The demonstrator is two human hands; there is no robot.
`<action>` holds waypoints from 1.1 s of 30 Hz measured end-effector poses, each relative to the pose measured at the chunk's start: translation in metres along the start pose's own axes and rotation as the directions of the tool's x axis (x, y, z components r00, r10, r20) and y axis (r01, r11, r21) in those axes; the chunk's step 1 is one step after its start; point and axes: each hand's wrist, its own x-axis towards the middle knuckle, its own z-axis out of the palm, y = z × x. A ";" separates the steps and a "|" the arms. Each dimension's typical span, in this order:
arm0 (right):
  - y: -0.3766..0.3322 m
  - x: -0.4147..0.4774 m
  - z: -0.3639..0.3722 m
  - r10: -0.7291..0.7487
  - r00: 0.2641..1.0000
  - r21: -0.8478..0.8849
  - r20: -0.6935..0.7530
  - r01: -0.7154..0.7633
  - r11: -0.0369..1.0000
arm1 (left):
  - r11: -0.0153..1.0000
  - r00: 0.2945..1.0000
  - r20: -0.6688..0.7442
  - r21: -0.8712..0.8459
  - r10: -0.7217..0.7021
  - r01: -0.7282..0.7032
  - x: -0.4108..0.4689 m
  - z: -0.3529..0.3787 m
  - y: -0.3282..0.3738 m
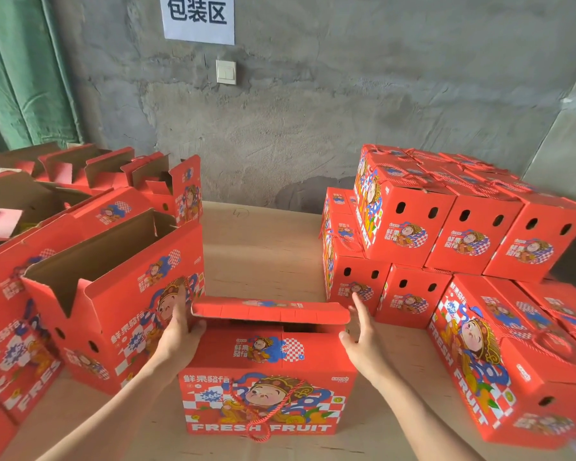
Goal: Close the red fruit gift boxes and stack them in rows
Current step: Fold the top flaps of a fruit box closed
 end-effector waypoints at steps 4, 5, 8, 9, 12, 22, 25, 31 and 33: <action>0.002 -0.004 0.001 -0.079 0.991 -0.140 0.106 0.093 0.986 | 0.992 0.998 0.020 0.113 0.054 -0.056 -0.002 -0.002 0.004; 0.003 -0.006 0.001 -0.076 0.991 -0.156 0.114 0.093 0.983 | 0.993 0.998 0.028 0.108 0.052 -0.055 -0.002 -0.002 0.003; 0.008 -0.008 -0.003 -0.052 0.981 -0.080 0.186 0.068 0.994 | 0.996 0.995 0.091 0.069 0.043 -0.050 -0.003 -0.004 -0.003; 0.010 -0.009 -0.006 -0.038 0.974 -0.046 0.224 0.049 0.998 | 0.998 0.992 0.119 0.043 0.034 -0.040 -0.004 -0.006 -0.005; 0.014 -0.007 -0.012 -0.035 0.957 -0.045 0.288 0.050 0.998 | 1.000 0.980 0.197 -0.006 0.012 -0.011 -0.006 -0.010 -0.008; 0.004 0.046 -0.021 0.006 0.828 -0.282 0.560 0.184 0.941 | 0.970 0.980 0.191 0.227 0.048 -0.091 0.008 -0.015 0.001; 0.007 0.051 -0.022 -0.013 0.848 -0.374 0.530 0.248 0.894 | 0.914 0.970 0.242 0.393 -0.001 -0.097 0.023 -0.020 0.014; 0.014 0.045 -0.015 -0.101 0.874 -0.334 0.476 0.285 0.898 | 0.762 0.922 0.386 0.597 0.000 -0.250 0.041 -0.016 0.016; 0.016 0.046 -0.015 -0.112 0.878 -0.339 0.466 0.294 0.894 | 0.718 0.921 0.389 0.632 0.031 -0.291 0.041 -0.014 0.014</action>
